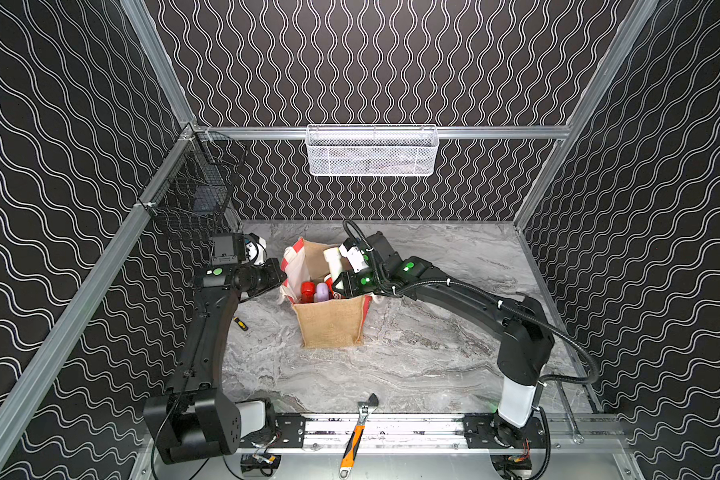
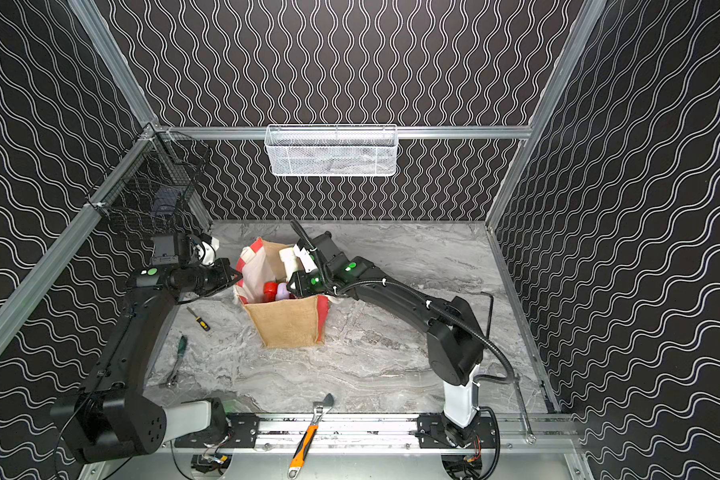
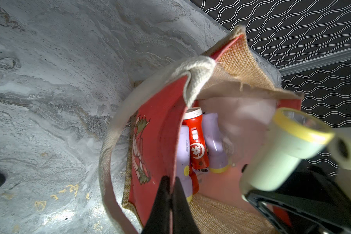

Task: Put the flashlights into the tote bags
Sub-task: Place the flashlight in the canvas bag.

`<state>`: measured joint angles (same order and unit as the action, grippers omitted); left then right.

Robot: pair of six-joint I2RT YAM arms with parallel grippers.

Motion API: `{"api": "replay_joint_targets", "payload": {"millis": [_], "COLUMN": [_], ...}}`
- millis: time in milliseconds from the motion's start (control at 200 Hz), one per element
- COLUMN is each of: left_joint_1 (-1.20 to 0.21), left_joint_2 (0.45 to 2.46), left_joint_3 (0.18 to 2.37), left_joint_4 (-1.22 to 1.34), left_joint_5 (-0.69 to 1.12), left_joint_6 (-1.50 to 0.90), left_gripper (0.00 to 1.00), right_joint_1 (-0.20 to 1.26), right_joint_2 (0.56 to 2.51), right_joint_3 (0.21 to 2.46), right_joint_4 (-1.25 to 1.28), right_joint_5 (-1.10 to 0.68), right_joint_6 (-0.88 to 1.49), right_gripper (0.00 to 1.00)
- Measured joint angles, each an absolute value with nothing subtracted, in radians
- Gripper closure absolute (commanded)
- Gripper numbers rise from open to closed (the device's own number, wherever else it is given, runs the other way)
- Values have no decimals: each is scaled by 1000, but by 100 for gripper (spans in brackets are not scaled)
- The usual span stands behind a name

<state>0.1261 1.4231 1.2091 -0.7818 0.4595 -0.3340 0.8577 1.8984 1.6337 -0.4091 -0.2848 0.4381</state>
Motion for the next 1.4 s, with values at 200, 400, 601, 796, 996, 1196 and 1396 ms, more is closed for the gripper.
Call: {"api": "replay_joint_targets", "payload": {"millis": [200,400,601,796,996,1196,1396], "left_joint_1": [128,129,129,130,130,130,130], "left_joint_2": [1423,1423,1423,1423,1423,1423,1423], "left_joint_3": [1208,1205,1204,1204,1204,1204,1203], "left_joint_4": [-780,-776,-773,-773,-772,-772,-772], "left_joint_5": [468,475,475,476,476,478,480], "left_joint_6": [-334,-334,-334,-334,-334,-334,-334], "left_gripper": [94,93,93,94,94,94,94], "right_joint_1": [871,883,882,883,883,883,866], "right_joint_2": [2003,2093,2108,2124,2138,2130,2064], "right_joint_3": [1697,1803,1823,1837,1884,1910,1957], "right_joint_4": [-516,-619,-658,-676,-712,-733,-742], "right_joint_5": [-305,-313,-315,-324,-372,-440,-465], "right_joint_6": [482,490,511,511,492,461,453], "right_gripper": [56,56,59,55,47,45,45]}}
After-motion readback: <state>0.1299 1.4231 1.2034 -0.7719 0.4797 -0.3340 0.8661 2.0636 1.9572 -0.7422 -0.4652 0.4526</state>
